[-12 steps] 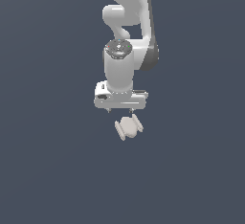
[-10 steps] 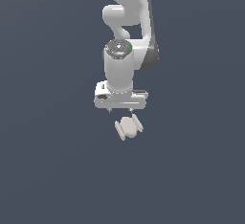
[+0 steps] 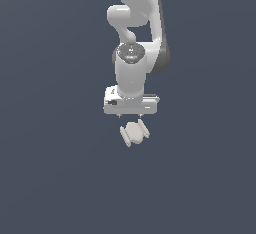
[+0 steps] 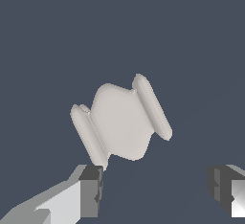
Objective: Pick up the object and move it to a goal position.
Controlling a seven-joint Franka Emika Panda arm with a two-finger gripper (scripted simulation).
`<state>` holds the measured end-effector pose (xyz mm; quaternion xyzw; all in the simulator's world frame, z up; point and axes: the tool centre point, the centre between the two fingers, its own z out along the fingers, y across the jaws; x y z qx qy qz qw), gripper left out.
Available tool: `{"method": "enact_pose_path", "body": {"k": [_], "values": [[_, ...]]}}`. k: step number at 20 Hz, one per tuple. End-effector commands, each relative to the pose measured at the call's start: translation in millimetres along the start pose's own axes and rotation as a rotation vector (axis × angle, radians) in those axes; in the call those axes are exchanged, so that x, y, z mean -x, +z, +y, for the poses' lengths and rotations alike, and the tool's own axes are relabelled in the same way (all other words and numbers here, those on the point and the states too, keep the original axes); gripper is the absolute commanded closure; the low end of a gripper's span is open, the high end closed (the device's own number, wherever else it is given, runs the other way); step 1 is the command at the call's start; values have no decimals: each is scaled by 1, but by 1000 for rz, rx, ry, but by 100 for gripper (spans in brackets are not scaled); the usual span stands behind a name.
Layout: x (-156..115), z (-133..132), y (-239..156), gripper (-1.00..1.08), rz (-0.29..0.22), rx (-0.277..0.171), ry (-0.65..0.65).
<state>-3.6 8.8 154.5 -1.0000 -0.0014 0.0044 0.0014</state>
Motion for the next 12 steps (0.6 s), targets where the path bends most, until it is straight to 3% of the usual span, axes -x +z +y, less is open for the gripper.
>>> {"method": "enact_pose_path", "body": {"k": [1,7,12], "values": [[0,1,1,-60,-4,-4,-2],[-1,6,9,-60,-30,-35,-17],[-1,13,21,-60,-63,-88,-41]]}}
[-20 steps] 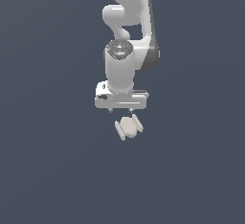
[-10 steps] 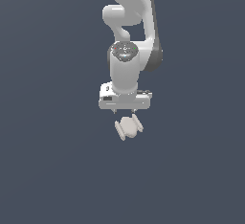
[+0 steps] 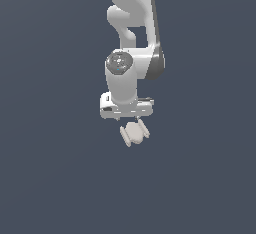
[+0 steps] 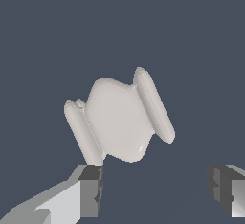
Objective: Pick up the object and move it to a goal position.
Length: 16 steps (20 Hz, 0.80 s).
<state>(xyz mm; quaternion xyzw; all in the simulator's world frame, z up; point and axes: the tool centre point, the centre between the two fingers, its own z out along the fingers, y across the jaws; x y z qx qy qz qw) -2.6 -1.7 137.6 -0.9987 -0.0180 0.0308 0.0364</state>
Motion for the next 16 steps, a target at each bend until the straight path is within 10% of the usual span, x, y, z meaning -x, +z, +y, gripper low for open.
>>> {"method": "enact_pose_path", "body": {"k": [1,16], "values": [[0,5,6,-60,-18,-32,-13],[-6,31,47,-60,-78,-356,-139]]}}
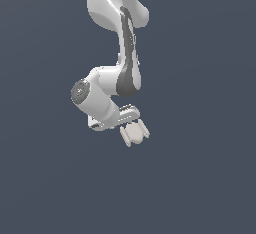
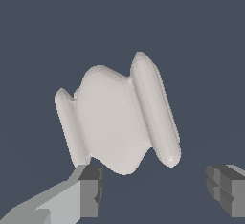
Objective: Pick up the object and move it to a goal position.
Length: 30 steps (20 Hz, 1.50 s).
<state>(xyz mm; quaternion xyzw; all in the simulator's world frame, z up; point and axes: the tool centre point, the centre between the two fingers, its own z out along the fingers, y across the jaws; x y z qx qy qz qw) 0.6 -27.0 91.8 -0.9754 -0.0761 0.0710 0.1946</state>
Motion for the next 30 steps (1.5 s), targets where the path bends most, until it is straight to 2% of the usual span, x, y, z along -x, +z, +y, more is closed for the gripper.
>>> {"method": "enact_pose_path", "body": {"k": [1,8,14,20,30], "values": [[-1,5,3,-60,5,-63,-27],[-6,17,8,-60,43,-221,-98],[-9,24,8,-60,80,-308,-139],[-10,27,8,-60,101,-347,-159],[-11,20,26,-60,102,-348,-158]]}}
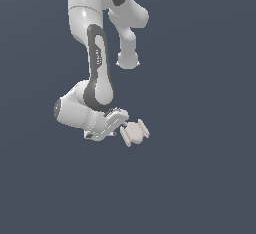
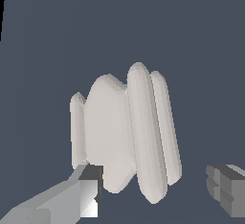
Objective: Pick up the object and move it to a goal position.
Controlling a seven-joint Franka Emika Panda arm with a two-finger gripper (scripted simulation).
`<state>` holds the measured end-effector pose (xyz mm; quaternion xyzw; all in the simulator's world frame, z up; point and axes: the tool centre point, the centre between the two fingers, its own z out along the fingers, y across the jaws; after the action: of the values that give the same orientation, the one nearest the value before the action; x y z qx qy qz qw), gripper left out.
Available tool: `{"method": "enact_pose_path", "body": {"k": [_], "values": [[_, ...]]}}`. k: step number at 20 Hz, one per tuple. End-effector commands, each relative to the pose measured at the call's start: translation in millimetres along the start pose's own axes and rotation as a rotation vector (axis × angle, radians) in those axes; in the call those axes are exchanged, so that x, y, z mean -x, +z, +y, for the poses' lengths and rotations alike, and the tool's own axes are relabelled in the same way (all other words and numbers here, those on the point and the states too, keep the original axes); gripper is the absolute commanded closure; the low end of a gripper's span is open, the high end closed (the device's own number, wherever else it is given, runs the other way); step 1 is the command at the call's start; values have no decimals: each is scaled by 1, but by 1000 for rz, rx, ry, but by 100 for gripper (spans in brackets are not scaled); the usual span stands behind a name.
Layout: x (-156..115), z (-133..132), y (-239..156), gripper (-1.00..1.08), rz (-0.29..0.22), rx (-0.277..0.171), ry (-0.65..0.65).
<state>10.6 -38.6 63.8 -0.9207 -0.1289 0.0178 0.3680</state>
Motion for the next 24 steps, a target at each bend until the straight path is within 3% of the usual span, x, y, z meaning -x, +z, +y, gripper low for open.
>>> {"method": "enact_pose_path", "body": {"k": [1,5,6,24], "values": [[0,-1,11,-60,-1,-2,-1],[1,-1,17,-60,0,-3,-1],[1,-1,17,108,0,-3,-1],[-10,-4,11,108,0,-3,-1]]}}
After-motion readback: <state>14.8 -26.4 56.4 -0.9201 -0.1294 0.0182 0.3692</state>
